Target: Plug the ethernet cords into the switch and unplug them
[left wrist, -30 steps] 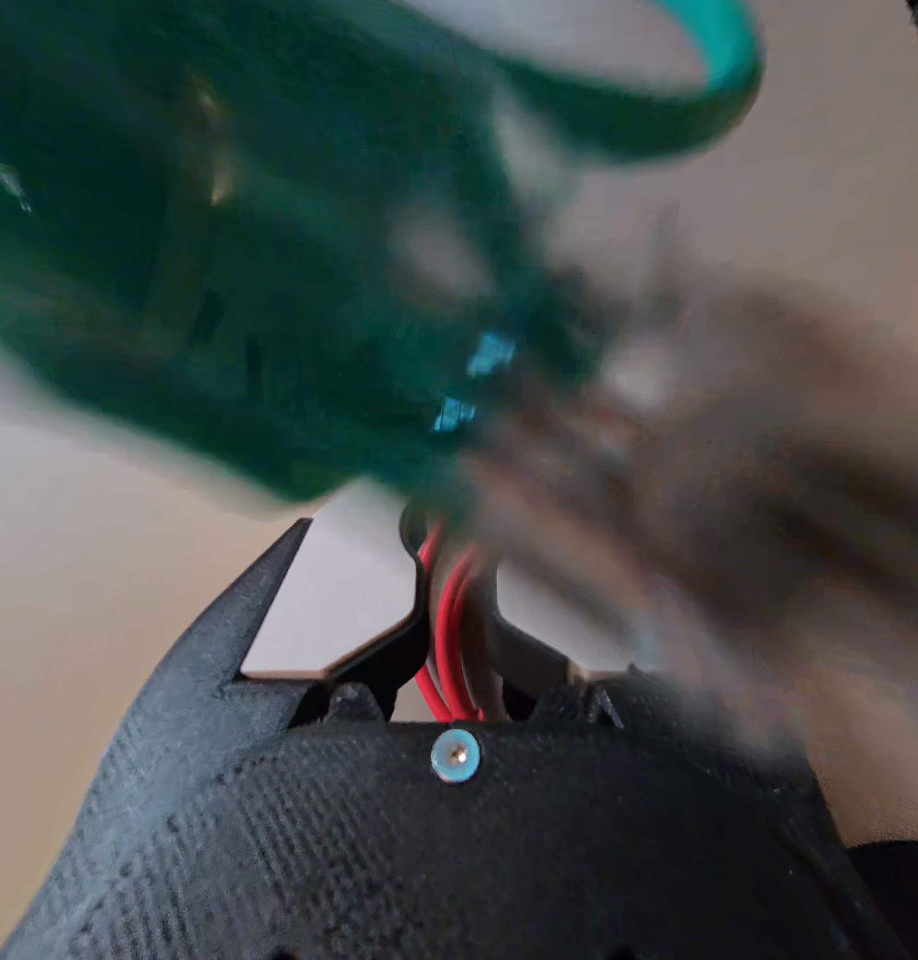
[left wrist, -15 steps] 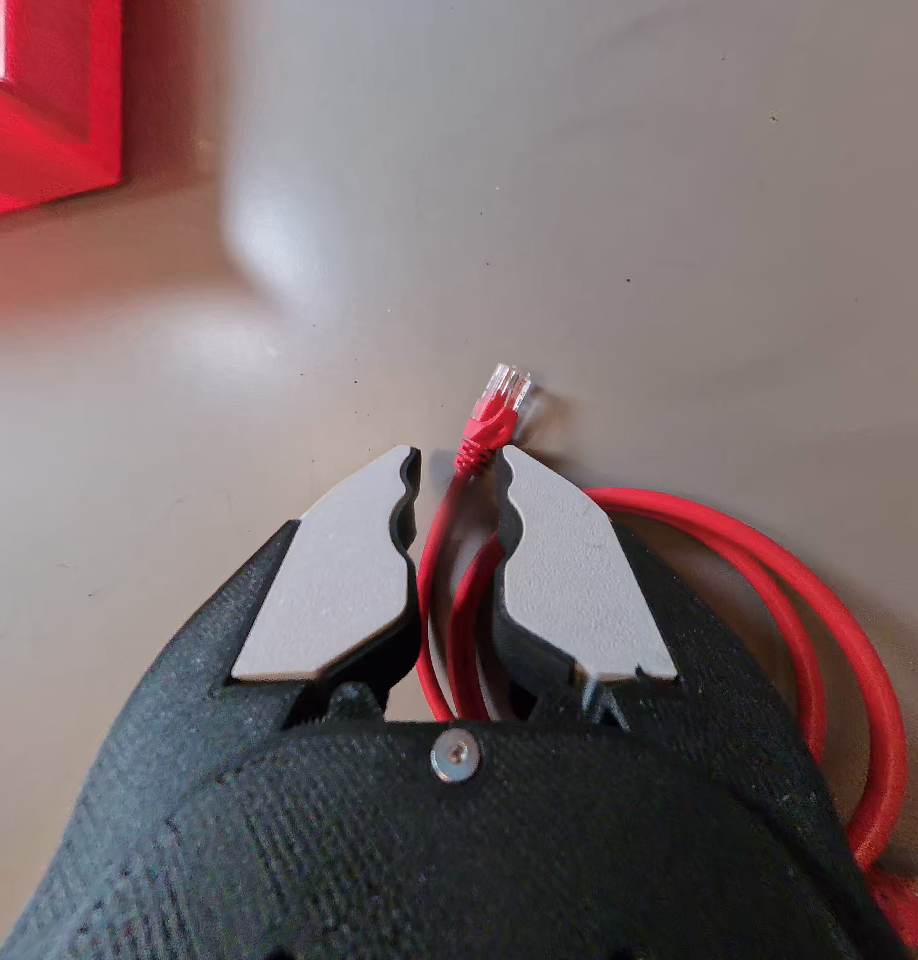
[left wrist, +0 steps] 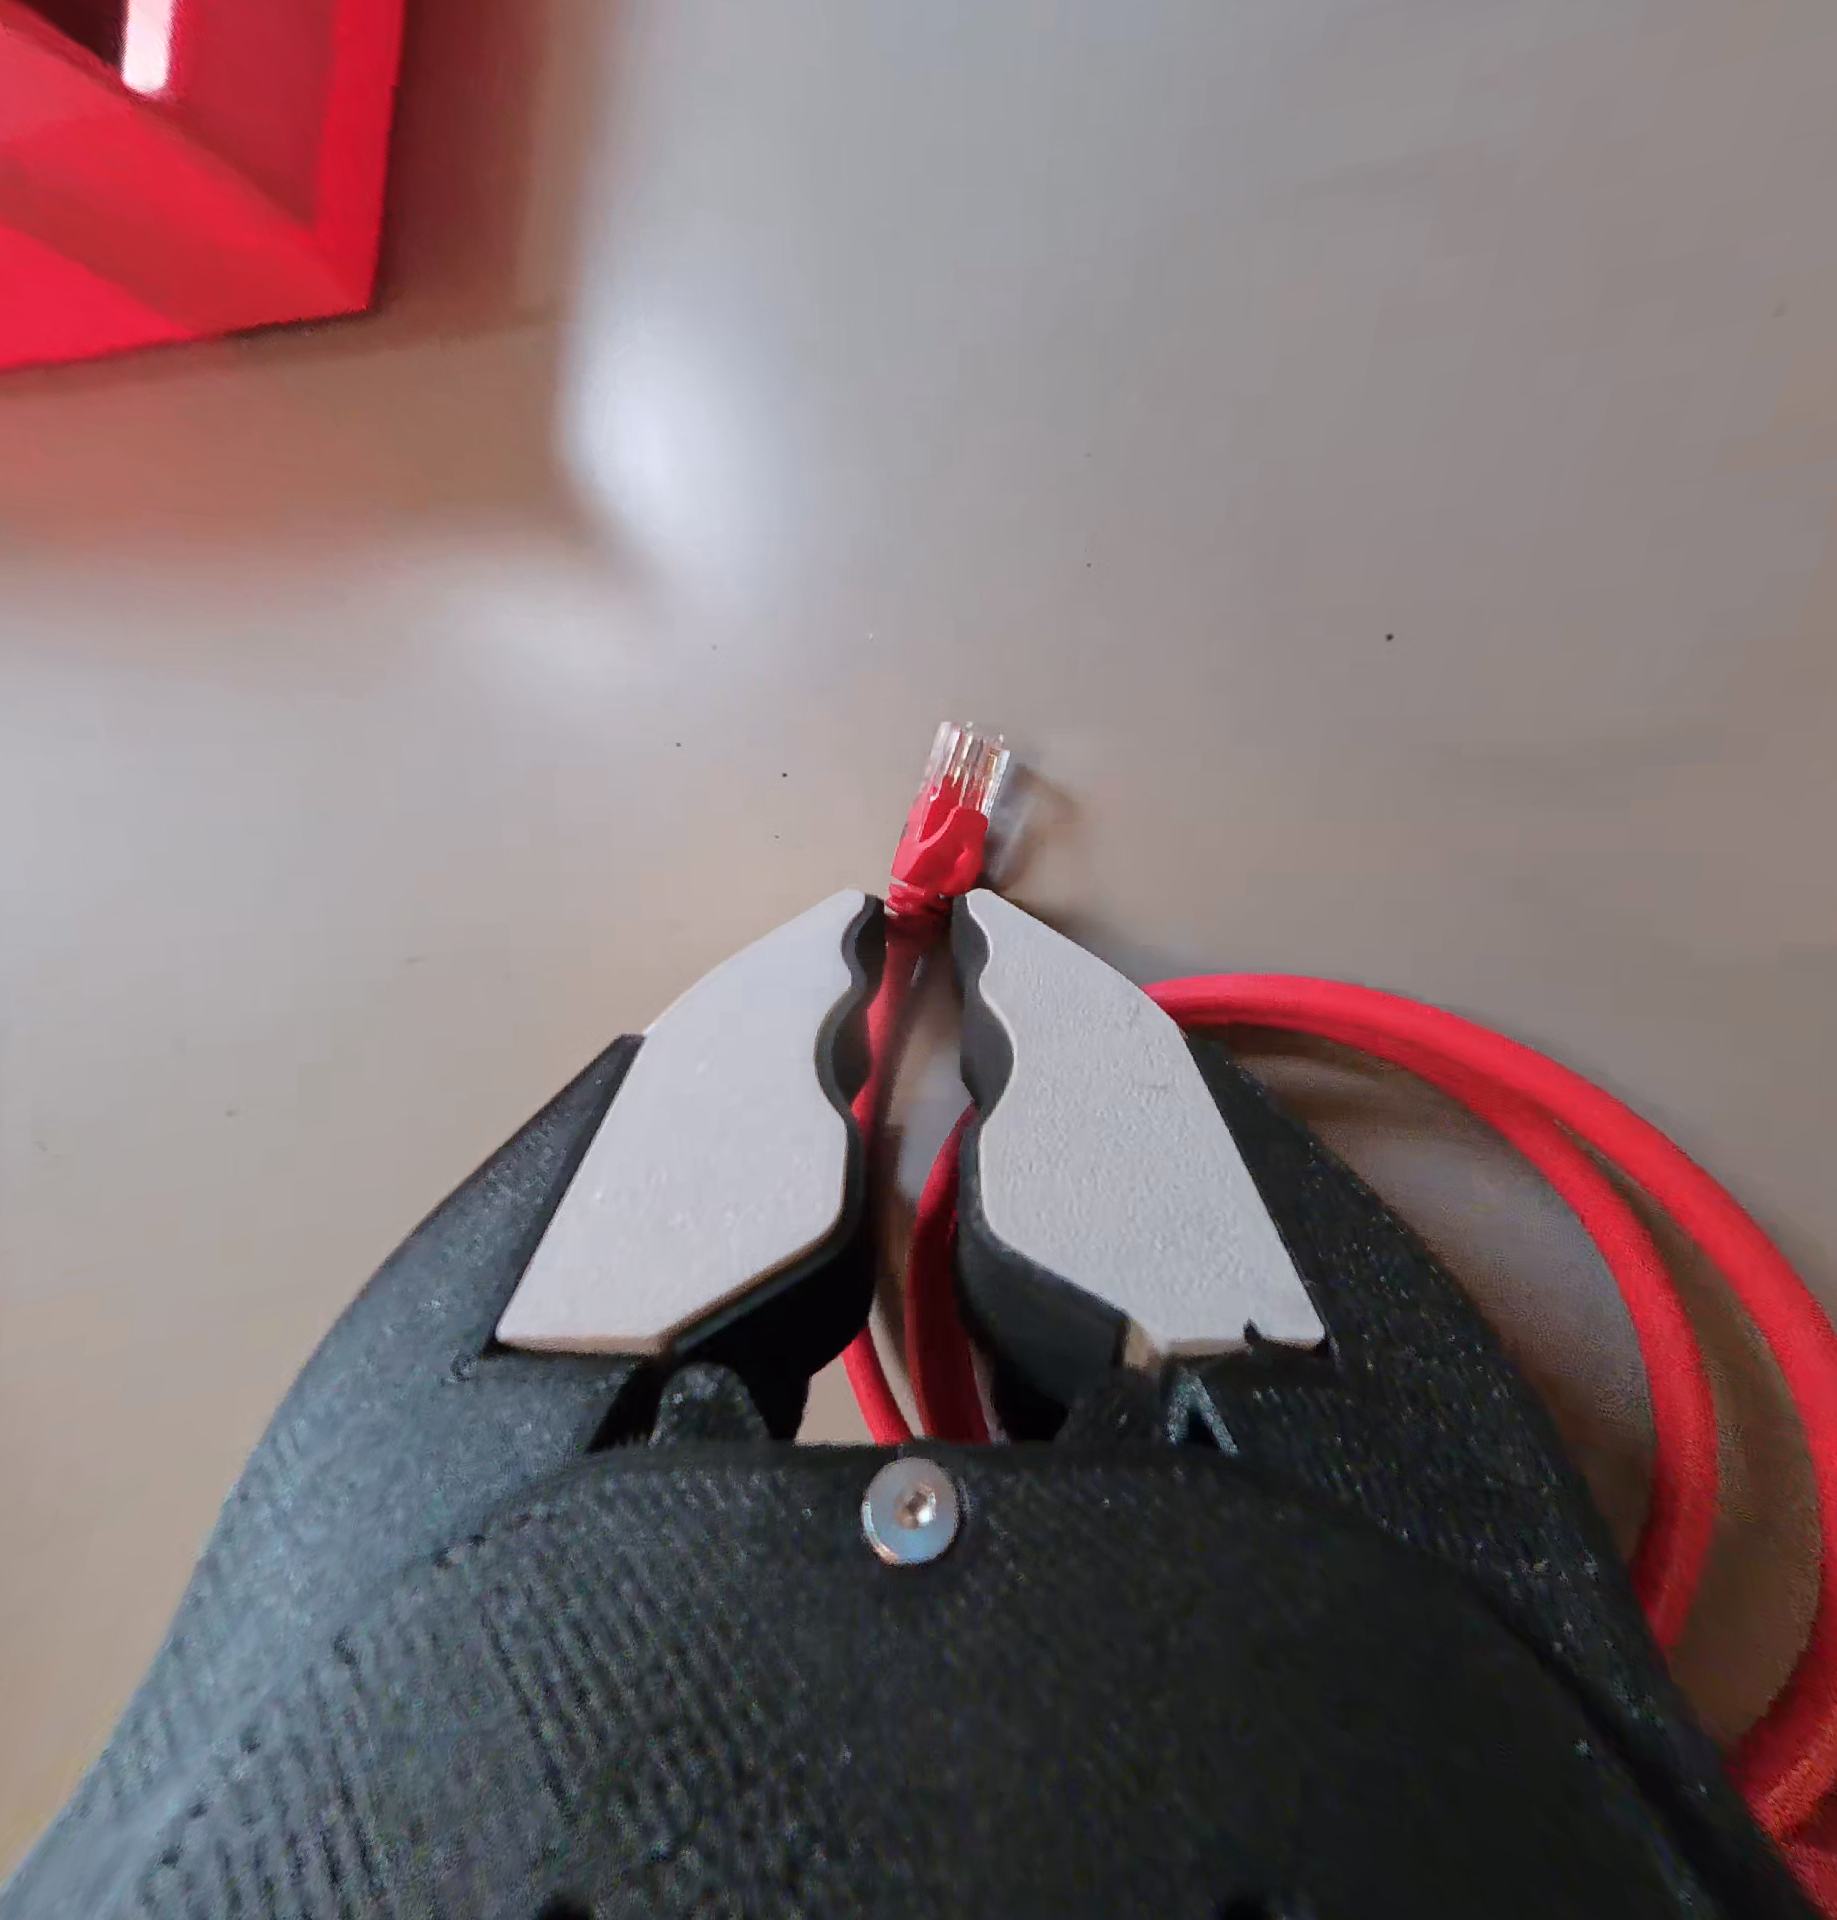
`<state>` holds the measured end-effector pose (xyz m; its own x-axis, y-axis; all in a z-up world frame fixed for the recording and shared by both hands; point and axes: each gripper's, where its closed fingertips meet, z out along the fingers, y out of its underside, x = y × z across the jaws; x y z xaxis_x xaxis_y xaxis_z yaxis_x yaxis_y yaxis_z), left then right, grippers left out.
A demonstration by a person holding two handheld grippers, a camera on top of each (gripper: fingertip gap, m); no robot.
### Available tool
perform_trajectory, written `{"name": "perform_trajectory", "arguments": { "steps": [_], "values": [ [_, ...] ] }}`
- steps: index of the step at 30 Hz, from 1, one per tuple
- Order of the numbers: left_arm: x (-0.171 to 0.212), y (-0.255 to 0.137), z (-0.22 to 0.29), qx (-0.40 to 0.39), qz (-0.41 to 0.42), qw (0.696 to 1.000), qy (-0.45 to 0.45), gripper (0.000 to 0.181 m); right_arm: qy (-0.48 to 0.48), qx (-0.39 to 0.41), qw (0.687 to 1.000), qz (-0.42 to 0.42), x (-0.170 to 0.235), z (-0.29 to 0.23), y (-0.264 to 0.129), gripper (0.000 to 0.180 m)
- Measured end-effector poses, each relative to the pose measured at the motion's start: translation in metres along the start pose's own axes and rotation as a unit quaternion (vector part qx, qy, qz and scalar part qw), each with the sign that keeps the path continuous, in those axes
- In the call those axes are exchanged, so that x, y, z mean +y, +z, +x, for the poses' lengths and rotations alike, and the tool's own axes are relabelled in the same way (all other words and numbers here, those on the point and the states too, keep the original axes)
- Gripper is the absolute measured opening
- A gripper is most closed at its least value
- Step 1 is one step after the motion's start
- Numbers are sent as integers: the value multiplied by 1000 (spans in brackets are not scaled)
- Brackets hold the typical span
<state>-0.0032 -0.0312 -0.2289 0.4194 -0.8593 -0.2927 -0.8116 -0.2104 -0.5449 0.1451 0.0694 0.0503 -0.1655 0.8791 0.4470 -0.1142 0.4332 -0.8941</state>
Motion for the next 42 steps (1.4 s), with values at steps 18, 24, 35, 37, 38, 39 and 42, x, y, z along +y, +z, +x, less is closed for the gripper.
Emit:
{"name": "perform_trajectory", "arguments": {
  "steps": [18, 24, 35, 37, 38, 39, 42],
  "values": [
    [-109, -180, -21, 257, 386, 844, -270, 11, 26, -172, 984, -47, 15, -61, 38, 24],
    [-154, -143, 12, 417, 363, 785, -281, 11, 59, -273, 959, -34, 18, -96, 55, 24],
    [-156, -118, 46, 511, 318, 742, -295, 11, 107, -404, 908, 8, 15, -139, 67, 24],
    [-156, -119, 51, 524, 315, 735, -291, 11, 108, -414, 904, 14, 14, -142, 67, 24],
    [-156, -119, 54, 530, 314, 733, -288, 11, 108, -418, 902, 17, 13, -144, 67, 24],
    [-157, -120, 56, 537, 313, 730, -285, 10, 109, -423, 899, 21, 11, -146, 67, 24],
    [-160, -125, 63, 557, 320, 716, -273, 10, 116, -441, 890, 36, 8, -150, 65, 24]
  ]
}}
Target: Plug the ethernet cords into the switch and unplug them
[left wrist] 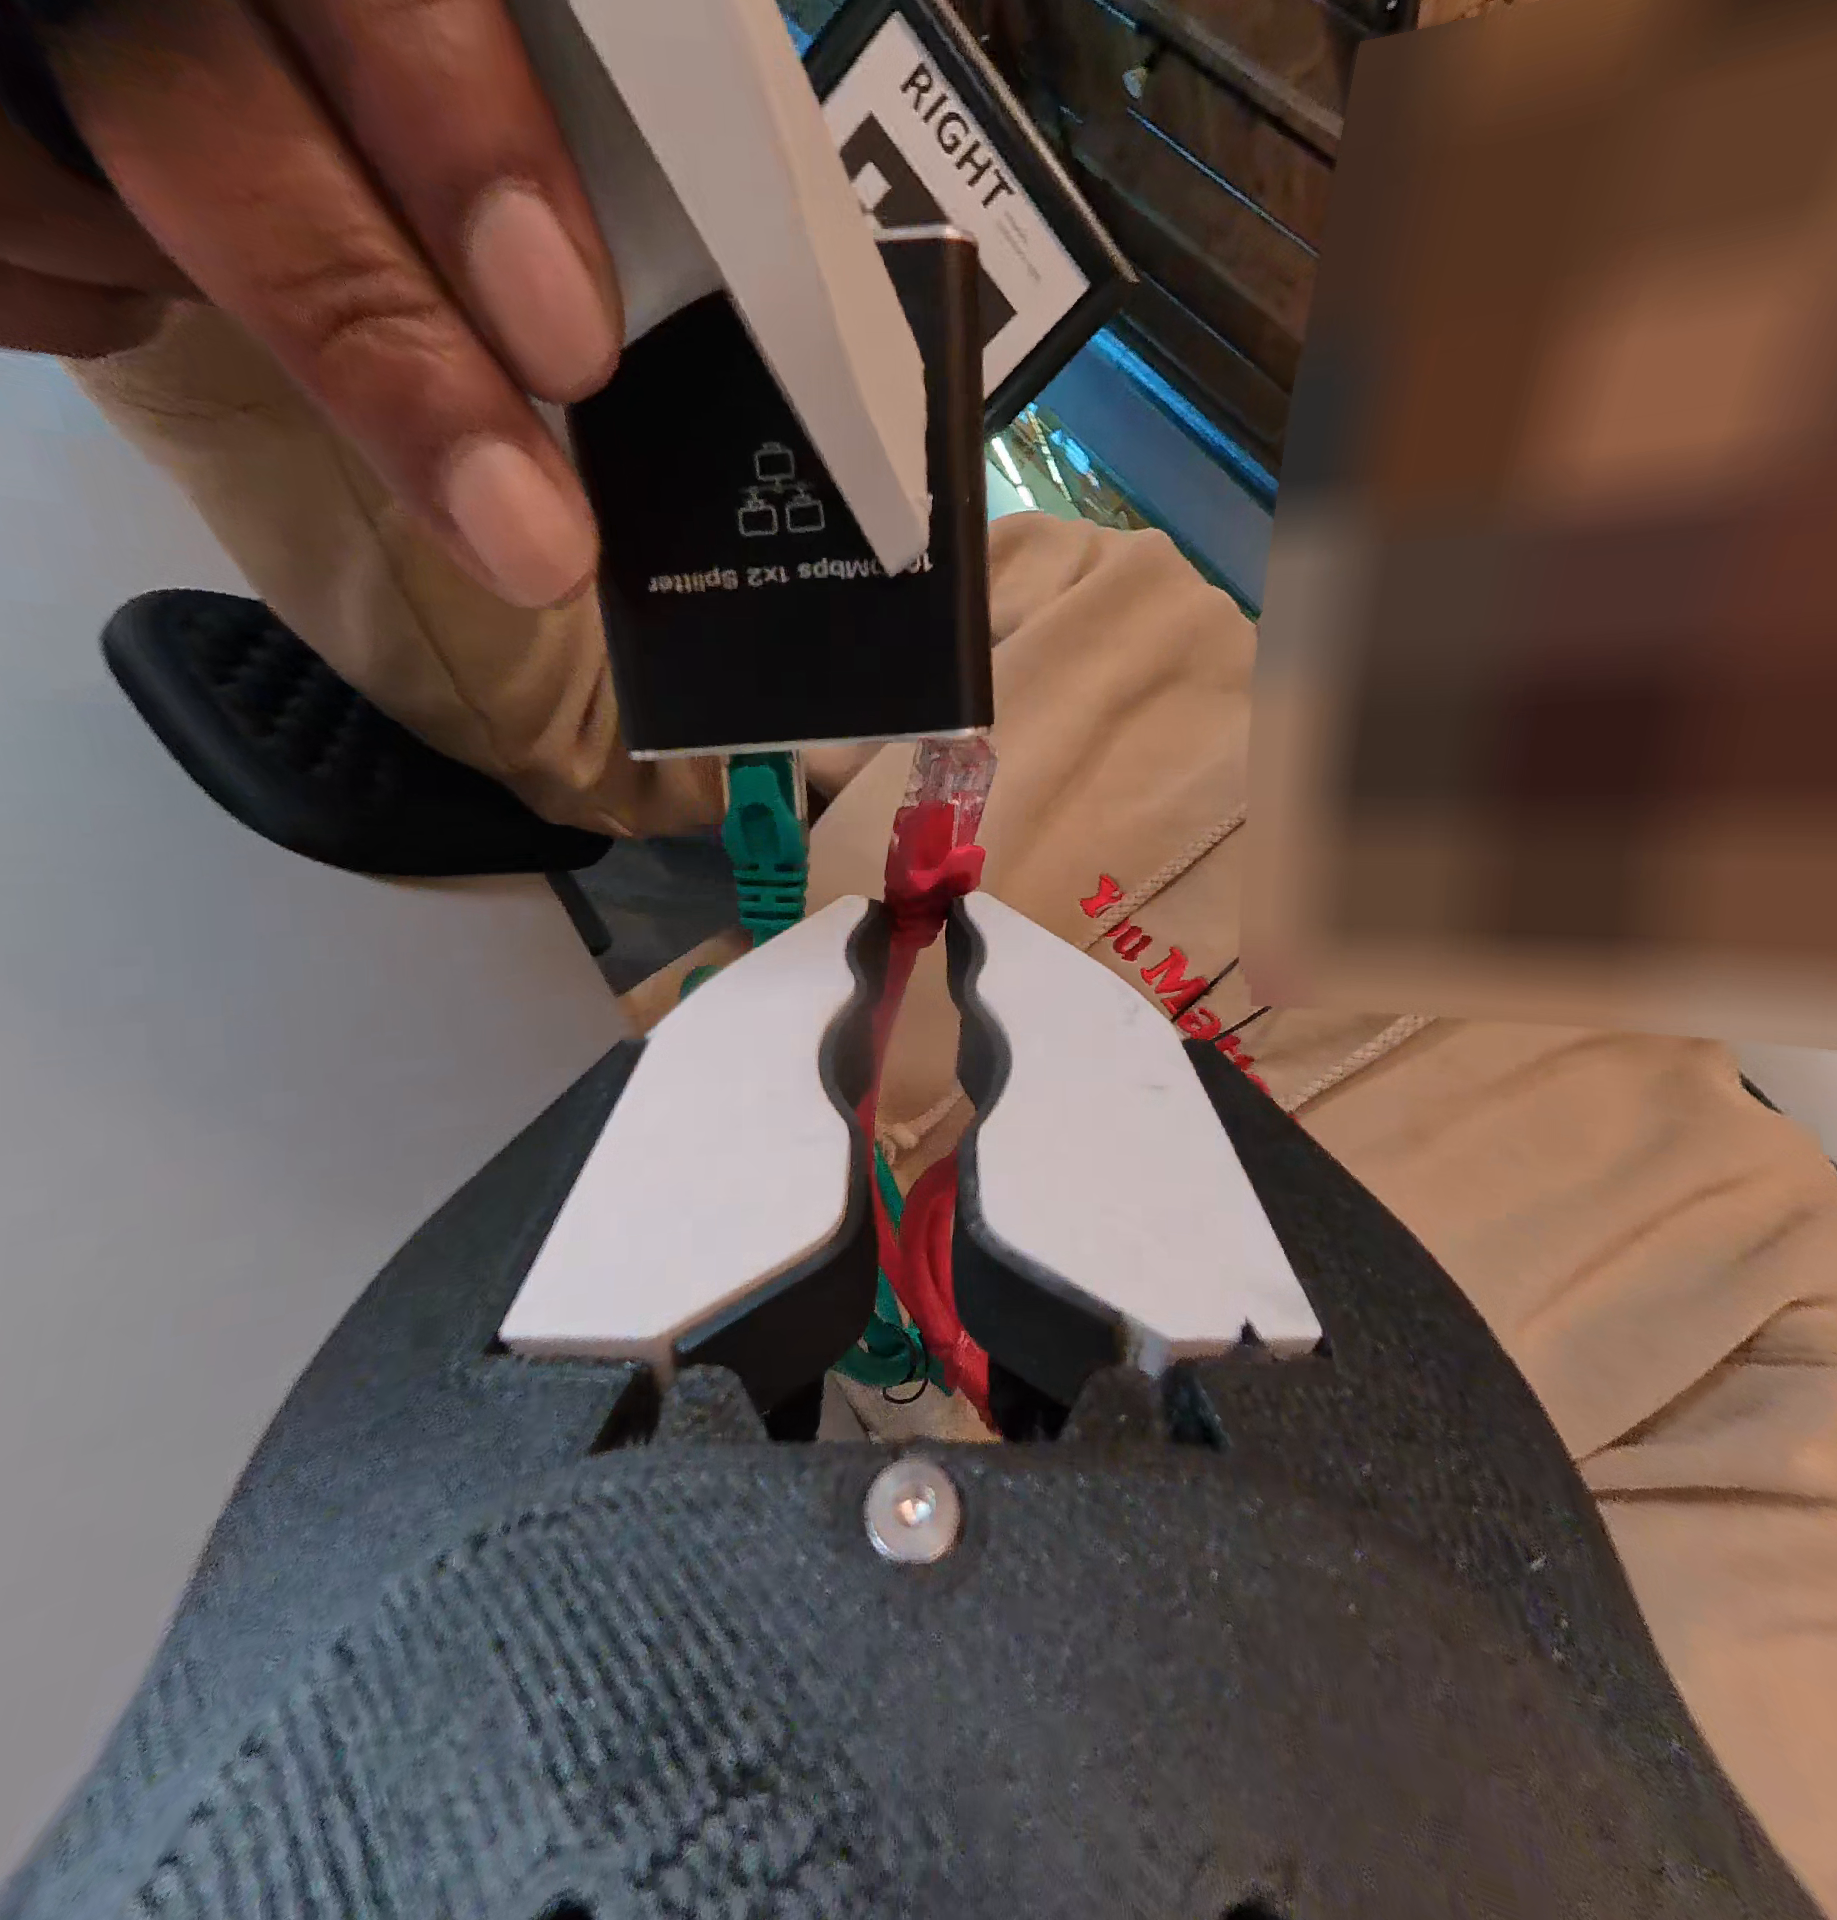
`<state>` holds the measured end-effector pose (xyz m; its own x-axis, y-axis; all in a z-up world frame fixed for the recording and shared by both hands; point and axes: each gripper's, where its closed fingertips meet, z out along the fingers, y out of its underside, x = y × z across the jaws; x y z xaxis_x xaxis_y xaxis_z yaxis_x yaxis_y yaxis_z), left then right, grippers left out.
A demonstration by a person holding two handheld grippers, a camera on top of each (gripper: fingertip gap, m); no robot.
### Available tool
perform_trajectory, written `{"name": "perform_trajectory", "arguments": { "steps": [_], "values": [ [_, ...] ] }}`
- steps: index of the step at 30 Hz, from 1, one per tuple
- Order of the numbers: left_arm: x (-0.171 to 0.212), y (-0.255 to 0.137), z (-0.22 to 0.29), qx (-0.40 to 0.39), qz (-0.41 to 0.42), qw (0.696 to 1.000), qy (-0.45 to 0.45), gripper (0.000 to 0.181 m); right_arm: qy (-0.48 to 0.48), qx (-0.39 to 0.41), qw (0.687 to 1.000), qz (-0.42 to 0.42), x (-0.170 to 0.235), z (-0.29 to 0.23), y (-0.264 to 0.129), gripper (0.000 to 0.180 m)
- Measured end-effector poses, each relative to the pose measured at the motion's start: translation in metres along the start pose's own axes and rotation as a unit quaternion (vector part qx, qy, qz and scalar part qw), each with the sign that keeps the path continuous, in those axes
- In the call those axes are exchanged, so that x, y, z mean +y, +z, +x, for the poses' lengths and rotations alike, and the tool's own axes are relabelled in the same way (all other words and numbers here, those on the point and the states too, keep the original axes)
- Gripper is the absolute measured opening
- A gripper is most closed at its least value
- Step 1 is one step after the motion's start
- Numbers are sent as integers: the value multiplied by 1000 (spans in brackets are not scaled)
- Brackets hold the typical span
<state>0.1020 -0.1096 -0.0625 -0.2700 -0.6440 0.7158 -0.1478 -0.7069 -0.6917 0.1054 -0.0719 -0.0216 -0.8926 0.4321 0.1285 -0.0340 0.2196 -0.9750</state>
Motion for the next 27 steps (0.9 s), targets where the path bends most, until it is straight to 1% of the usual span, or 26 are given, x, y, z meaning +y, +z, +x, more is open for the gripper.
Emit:
{"name": "perform_trajectory", "arguments": {
  "steps": [7, 10, 16, 19, 23, 27],
  "values": [
    [4, 13, 5, 86, 9, 996, -29, 10, 13, -77, 995, 57, -6, -14, 1, 24],
    [5, 18, 5, 105, 14, 993, -41, 10, 20, -102, 992, 73, -6, -17, 0, 24],
    [7, 21, -4, 111, 22, 991, -73, 11, 29, -124, 988, 84, -3, -21, -1, 24],
    [8, 22, -11, 105, 30, 990, -93, 11, 34, -124, 989, 76, -1, -21, -2, 24],
    [5, 18, -17, 105, 50, 988, -103, 11, 34, -126, 988, 88, -4, -21, -3, 24],
    [12, 22, -12, 112, 24, 989, -89, 10, 38, -130, 988, 72, 1, -21, 4, 24]
  ]
}}
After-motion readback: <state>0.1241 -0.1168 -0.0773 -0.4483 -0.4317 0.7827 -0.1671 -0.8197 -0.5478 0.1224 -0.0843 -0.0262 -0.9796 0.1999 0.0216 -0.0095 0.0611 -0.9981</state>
